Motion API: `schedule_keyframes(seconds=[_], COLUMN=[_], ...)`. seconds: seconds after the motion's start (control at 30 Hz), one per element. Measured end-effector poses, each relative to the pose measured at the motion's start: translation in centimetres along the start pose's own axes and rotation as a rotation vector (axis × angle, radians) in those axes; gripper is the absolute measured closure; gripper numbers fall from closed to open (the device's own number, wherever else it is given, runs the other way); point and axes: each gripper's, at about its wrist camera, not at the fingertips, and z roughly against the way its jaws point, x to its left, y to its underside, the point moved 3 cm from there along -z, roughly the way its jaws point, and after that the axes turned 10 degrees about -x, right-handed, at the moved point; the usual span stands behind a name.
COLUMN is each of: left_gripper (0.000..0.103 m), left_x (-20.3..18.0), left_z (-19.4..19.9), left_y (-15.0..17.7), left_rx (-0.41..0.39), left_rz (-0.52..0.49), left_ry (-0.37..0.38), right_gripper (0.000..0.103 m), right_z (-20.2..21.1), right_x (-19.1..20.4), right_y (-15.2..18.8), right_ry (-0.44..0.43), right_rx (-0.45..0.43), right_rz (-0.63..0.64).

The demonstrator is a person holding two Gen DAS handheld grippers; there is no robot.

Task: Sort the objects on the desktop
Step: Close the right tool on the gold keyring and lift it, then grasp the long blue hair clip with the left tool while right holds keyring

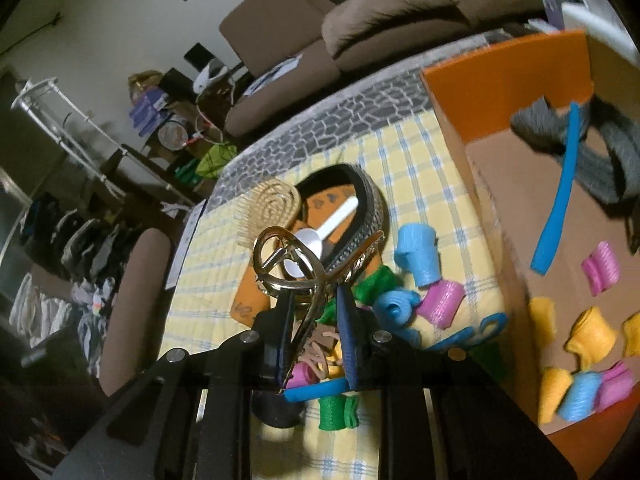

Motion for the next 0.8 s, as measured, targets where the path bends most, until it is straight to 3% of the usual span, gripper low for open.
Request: schedule_keyframes(seconds=[0.07, 0.3, 0.47, 0.63, 0.8], left_gripper=[0.02, 0.021, 0.023, 0.049, 0.068], left_x=[-0.9, -4.2, -7.5, -10.4, -12.2], left_z=[-0.5, -0.7, -0.7, -2.9, -5.2], left_y=[0.3, 0.5, 0.7, 0.8, 1.4], left_rx=[0.012, -0.013, -0.049, -0.029, 0.006], left_rz=[-0.039, -0.204, -0.333, -0.439, -0.523], left_ry=[0.001, 0.007, 0.069, 0.077, 0.072], right_gripper=[0.083, 0.083, 0.083, 0.083, 0.083], right_z=[0.5, 2.0, 4.0, 5.9, 7.6], right_x=[0.3, 0.6, 0.4, 0.0, -0.8], right_y=[-0.3, -1.0, -2.0, -3.0, -3.8], right_ry=[0.004, -0.01, -0.026, -0.033, -0.046], right_rx=[-0.009, -0.03, -0.066, -0.098, -0.124], right_rz=[0.029, 0.064, 0.061, 0.054, 0.038])
